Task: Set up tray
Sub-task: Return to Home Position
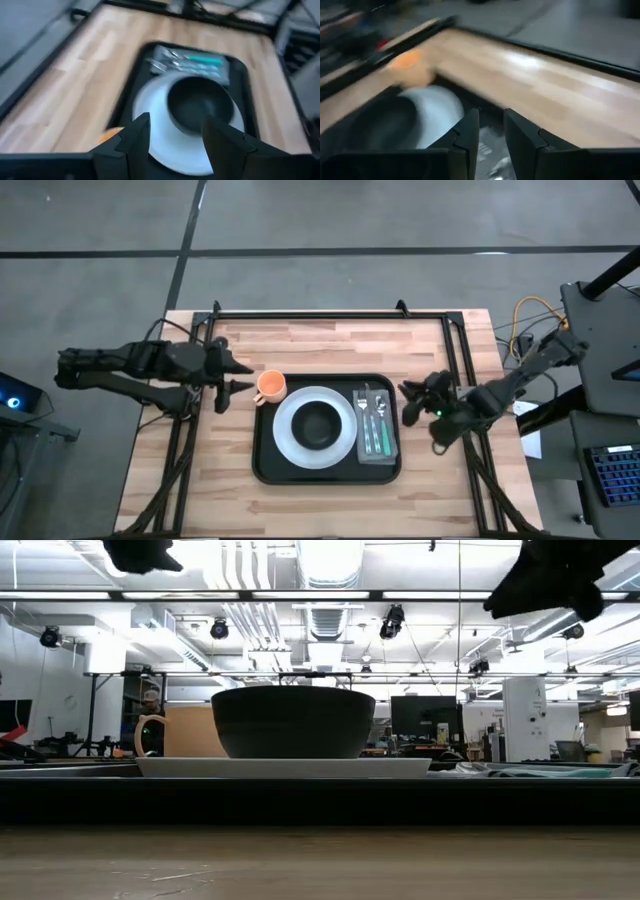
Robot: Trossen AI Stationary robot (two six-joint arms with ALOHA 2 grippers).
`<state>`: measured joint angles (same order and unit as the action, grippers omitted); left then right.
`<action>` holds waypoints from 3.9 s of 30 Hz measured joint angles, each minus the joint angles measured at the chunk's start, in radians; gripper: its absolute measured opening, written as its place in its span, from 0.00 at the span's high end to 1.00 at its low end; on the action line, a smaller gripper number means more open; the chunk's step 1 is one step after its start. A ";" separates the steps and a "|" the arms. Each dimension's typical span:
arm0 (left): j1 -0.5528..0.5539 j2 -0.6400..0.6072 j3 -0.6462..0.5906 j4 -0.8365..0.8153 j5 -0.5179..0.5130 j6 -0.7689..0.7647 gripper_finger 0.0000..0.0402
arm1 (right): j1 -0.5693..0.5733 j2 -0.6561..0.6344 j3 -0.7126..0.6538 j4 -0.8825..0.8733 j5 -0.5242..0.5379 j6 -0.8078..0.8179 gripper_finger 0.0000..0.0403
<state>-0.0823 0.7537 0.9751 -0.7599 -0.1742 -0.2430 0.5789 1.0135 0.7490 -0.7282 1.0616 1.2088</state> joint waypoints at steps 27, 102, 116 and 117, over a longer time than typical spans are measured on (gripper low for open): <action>-0.055 -0.420 -0.550 0.468 0.429 -0.032 0.61 | 0.002 -0.264 -0.170 0.553 -0.439 -0.690 0.85; -0.080 -0.750 -0.942 0.743 0.349 0.079 0.61 | 0.002 -1.014 -0.714 1.000 -0.692 -1.051 0.81; -0.080 -0.750 -0.965 0.791 0.275 0.096 0.61 | 0.001 -1.014 -0.741 0.976 -0.652 -1.021 0.83; -0.080 -0.750 -0.965 0.790 0.273 0.100 0.61 | 0.001 -1.013 -0.740 0.967 -0.651 -1.021 0.83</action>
<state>-0.1627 0.0035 0.0097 0.0301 0.0986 -0.1427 0.5800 0.0001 0.0086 0.2390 0.4104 0.1880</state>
